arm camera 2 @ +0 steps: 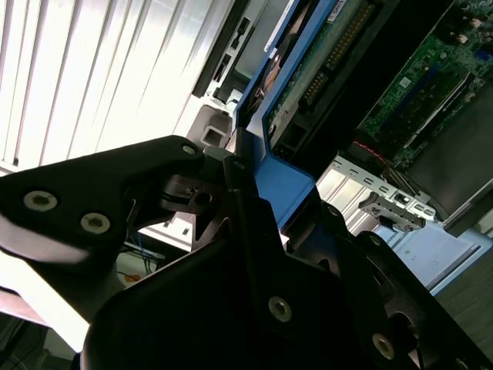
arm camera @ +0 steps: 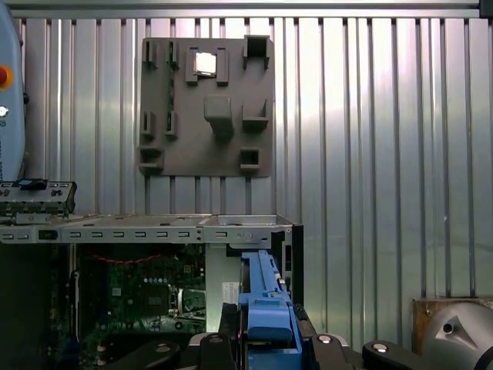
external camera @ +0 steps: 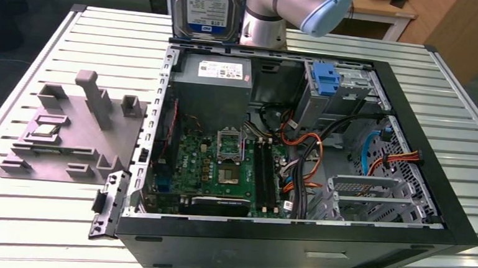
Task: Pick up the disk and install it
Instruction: 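Pick up the disk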
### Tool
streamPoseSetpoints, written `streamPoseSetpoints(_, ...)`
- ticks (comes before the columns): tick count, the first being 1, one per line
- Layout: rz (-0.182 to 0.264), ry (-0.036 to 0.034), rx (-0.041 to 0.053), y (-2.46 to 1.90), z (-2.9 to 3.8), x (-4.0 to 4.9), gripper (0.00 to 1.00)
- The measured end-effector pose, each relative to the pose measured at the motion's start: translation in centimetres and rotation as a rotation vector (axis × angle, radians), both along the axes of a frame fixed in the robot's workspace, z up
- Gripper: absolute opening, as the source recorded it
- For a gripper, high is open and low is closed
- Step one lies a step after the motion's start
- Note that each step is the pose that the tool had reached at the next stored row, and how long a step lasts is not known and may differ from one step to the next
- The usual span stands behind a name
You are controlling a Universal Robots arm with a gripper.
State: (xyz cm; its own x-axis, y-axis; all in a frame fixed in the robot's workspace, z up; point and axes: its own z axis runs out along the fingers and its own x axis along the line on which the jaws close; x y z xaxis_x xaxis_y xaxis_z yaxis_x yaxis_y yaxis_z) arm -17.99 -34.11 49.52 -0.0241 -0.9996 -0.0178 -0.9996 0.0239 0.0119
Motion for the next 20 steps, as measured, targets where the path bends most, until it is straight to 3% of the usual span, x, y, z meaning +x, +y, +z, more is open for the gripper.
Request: streamPoseSetpoints(20,0.000,0.0000,0.0000,0.00,0.00,0.60,0.37)
